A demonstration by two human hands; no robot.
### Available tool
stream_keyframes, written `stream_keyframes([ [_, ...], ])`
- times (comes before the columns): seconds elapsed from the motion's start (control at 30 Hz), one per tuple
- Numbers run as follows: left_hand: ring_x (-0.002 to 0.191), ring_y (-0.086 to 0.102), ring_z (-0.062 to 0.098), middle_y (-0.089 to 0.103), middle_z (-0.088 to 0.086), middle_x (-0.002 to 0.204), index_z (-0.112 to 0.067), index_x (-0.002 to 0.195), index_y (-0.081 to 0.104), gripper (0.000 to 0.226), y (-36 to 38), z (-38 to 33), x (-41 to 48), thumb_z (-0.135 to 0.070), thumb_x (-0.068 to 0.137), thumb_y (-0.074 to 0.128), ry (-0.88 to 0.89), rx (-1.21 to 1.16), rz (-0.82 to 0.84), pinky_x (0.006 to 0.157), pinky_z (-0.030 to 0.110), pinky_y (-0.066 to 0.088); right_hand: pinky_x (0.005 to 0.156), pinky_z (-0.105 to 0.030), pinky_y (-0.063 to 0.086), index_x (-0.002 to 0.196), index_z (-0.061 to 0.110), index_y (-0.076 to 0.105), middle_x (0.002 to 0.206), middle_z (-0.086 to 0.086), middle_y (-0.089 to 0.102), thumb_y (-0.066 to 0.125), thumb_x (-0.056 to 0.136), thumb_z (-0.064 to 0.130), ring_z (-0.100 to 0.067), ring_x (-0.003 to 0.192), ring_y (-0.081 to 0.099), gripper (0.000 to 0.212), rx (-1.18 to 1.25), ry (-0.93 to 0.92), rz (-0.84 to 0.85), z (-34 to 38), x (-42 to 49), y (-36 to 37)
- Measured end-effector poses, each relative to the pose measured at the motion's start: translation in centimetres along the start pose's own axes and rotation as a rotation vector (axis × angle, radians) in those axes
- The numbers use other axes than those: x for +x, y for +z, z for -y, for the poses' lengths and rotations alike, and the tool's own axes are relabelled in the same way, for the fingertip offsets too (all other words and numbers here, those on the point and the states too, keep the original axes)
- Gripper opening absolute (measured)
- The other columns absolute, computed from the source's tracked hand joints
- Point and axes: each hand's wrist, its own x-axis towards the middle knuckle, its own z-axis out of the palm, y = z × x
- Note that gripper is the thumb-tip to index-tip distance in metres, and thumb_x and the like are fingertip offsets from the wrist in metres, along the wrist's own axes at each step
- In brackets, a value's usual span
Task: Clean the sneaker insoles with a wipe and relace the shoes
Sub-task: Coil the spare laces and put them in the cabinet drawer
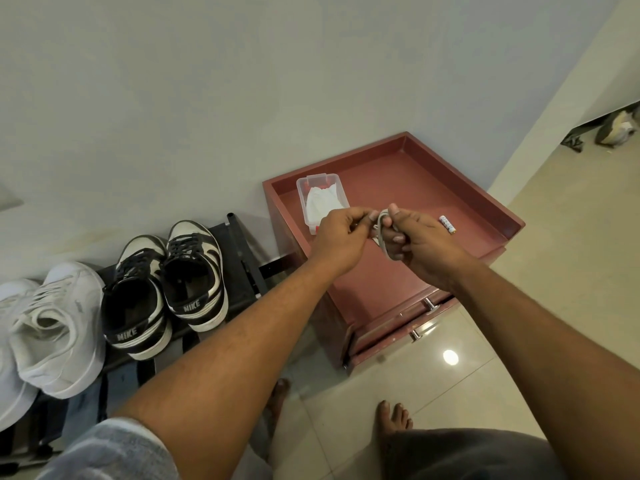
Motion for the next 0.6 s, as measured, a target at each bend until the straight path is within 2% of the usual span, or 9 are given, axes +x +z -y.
stream_keyframes([
  [0.1, 0.098, 0.077, 0.031, 0.081, 0.008, 0.100, -0.019, 0.116, 0.078, 0.030, 0.7, -0.7, -0.5, -0.025, 0.114, 0.049, -0.080, -0.136, 0.087, 0.079, 0.046, 0.063, 0.053, -0.024, 0.027, 0.082, 0.020, 0.060, 0.066, 0.002, 0.031, 0.041, 0.110, 0.042, -0.011, 0.057, 0.023, 0.041, 0.136, 0.024, -0.040, 0.1, 0.1, 0.3],
  [0.17, 0.097, 0.076, 0.034, 0.080, 0.011, 0.101, -0.014, 0.116, 0.077, 0.033, 0.9, -1.0, -0.7, -0.026, 0.115, 0.046, -0.089, -0.144, 0.115, 0.079, 0.046, 0.063, 0.052, -0.023, 0.029, 0.082, 0.020, 0.057, 0.065, 0.004, 0.033, 0.040, 0.111, 0.042, -0.009, 0.055, 0.025, 0.040, 0.197, 0.041, -0.082, 0.0, 0.2, 0.3],
  [0.33, 0.095, 0.078, 0.026, 0.081, 0.005, 0.100, -0.013, 0.116, 0.076, 0.036, 0.8, -0.7, -0.9, -0.031, 0.115, 0.045, -0.089, -0.103, 0.142, 0.077, 0.046, 0.062, 0.054, -0.023, 0.028, 0.082, 0.020, 0.055, 0.065, 0.004, 0.035, 0.041, 0.112, 0.042, -0.008, 0.052, 0.027, 0.040, 0.271, 0.073, -0.149, -0.6, 0.4, 0.2],
  [0.4, 0.092, 0.077, 0.028, 0.081, 0.003, 0.098, -0.019, 0.114, 0.077, 0.037, 0.8, -0.6, -0.8, -0.038, 0.115, 0.045, -0.071, -0.041, 0.153, 0.079, 0.049, 0.062, 0.056, -0.024, 0.030, 0.083, 0.019, 0.055, 0.064, 0.004, 0.036, 0.041, 0.111, 0.041, -0.008, 0.051, 0.029, 0.038, 0.273, 0.079, -0.170, -0.8, 0.5, 0.4],
  [0.47, 0.089, 0.077, 0.023, 0.080, -0.001, 0.094, -0.024, 0.108, 0.077, 0.038, 0.8, -0.4, -0.7, -0.044, 0.114, 0.045, -0.070, 0.036, 0.161, 0.083, 0.051, 0.063, 0.055, -0.024, 0.033, 0.083, 0.019, 0.055, 0.063, 0.004, 0.037, 0.042, 0.111, 0.041, -0.008, 0.050, 0.031, 0.038, 0.268, 0.084, -0.188, -1.0, 0.6, 0.6],
  [0.6, 0.087, 0.075, 0.019, 0.078, -0.001, 0.092, -0.023, 0.108, 0.071, 0.039, 0.7, -0.5, -0.5, -0.047, 0.113, 0.042, -0.075, 0.148, 0.165, 0.081, 0.053, 0.063, 0.055, -0.025, 0.034, 0.082, 0.019, 0.055, 0.062, 0.004, 0.038, 0.042, 0.111, 0.042, -0.008, 0.049, 0.032, 0.039, 0.261, 0.097, -0.192, -1.0, 0.6, 1.0],
])
